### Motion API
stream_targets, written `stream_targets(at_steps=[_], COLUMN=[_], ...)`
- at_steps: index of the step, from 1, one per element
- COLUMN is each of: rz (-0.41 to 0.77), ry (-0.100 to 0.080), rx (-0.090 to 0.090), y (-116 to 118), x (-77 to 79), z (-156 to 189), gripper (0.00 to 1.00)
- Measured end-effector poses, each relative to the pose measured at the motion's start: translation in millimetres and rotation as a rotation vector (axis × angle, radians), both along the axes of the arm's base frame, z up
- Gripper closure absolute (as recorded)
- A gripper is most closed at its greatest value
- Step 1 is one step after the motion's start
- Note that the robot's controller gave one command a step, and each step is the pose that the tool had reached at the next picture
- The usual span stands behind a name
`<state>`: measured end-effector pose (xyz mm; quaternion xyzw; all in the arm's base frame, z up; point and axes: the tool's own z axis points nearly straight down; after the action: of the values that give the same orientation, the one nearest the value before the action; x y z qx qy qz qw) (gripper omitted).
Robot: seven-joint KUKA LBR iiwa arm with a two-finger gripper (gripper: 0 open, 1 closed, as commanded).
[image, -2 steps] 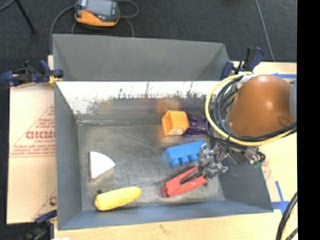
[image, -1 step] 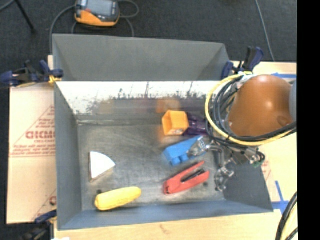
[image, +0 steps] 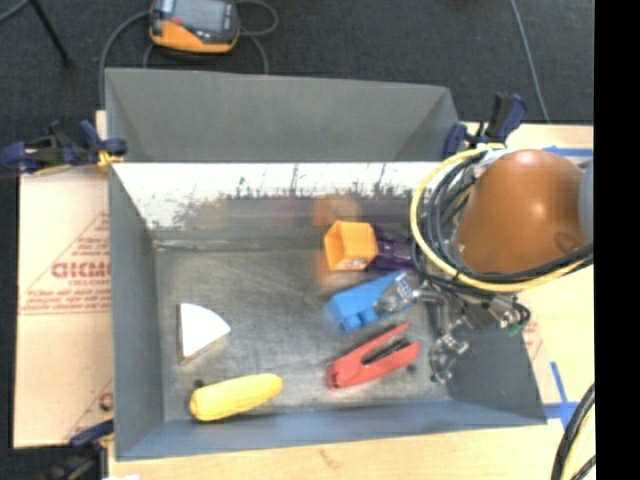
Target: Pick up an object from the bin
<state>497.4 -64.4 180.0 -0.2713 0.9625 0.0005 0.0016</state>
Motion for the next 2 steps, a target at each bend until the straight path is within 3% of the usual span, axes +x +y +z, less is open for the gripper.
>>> stream_targets(at_steps=[1,2], rz=[0.029,0.039], ry=[-0.01,-0.008], rx=[-0.003,-0.002], y=[0.9,1.8], x=[1.4,0.3], z=[-38.8,-54.2], gripper=[0.0,0.0])
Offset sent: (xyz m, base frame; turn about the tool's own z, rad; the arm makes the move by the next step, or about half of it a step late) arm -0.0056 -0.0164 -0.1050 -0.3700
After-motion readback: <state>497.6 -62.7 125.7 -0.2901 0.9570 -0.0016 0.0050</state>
